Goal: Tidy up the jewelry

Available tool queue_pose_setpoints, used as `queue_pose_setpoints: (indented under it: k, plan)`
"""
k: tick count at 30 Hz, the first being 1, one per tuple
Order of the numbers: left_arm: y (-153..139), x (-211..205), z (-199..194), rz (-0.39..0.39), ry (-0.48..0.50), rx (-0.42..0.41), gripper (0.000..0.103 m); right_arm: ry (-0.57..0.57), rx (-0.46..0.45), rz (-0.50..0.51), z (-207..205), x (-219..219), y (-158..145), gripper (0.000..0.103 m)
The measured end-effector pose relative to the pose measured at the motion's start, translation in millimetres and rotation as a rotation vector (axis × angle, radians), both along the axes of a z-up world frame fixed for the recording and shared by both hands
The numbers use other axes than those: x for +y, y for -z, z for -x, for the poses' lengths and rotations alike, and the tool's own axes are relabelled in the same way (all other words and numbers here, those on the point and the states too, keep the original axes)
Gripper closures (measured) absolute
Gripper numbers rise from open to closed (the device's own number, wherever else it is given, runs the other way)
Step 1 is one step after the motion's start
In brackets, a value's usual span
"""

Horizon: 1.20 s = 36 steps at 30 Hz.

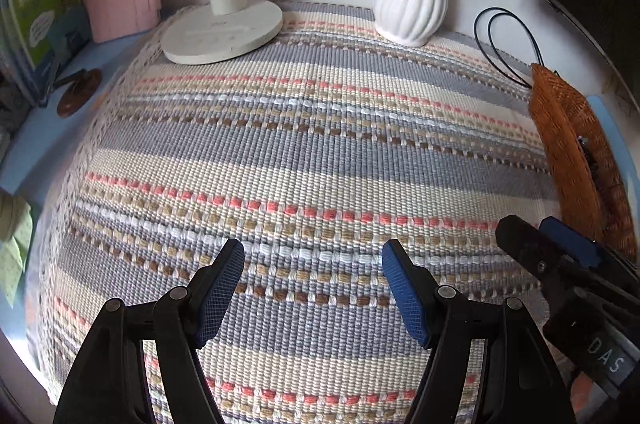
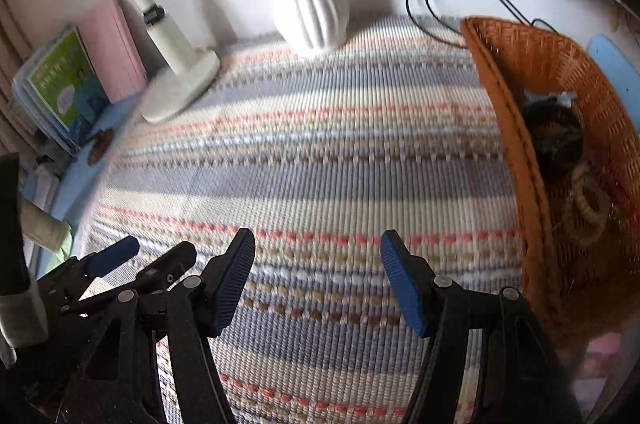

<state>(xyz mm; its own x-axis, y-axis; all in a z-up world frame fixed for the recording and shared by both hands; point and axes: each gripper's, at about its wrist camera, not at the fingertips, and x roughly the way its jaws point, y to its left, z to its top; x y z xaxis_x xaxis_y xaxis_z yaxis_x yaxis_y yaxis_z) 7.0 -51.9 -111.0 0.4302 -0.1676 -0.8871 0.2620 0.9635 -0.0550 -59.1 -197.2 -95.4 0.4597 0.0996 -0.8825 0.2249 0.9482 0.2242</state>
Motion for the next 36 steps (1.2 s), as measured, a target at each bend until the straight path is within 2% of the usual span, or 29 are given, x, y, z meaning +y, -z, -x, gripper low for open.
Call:
queue_pose_setpoints:
  k: [3,8,13,17,21,24,28,31,36]
  plan:
    - [-13,-7,0,0.022,0.028,-0.011,0.030,0.016,-0.043,0.055,3,-6,-18,0.035]
    - [-47,-47,2,0.019,0.160,-0.056,0.030,0.117,-0.078,0.134,11,-34,-54,0.035]
    - [-87,-101,13,0.064,0.322,-0.074,0.030,0.264,0.006,0.243,22,-83,-91,0.035]
    - [-106,-131,25,0.097,0.404,-0.054,0.030,0.368,0.045,0.255,44,-121,-118,0.035]
    - [-118,-157,38,0.093,0.473,-0.057,0.030,0.428,0.047,0.255,64,-139,-137,0.035]
    - [-122,-164,46,0.095,0.485,-0.077,0.030,0.452,0.032,0.255,73,-143,-143,0.035]
    - [-119,-174,55,0.044,0.515,-0.113,0.030,0.470,0.020,0.285,80,-142,-148,0.035]
    - [-118,-177,57,0.044,0.510,-0.116,0.030,0.466,0.007,0.301,81,-140,-150,0.035]
    - [-120,-176,61,0.028,0.505,-0.170,0.024,0.455,0.001,0.285,82,-137,-149,0.035]
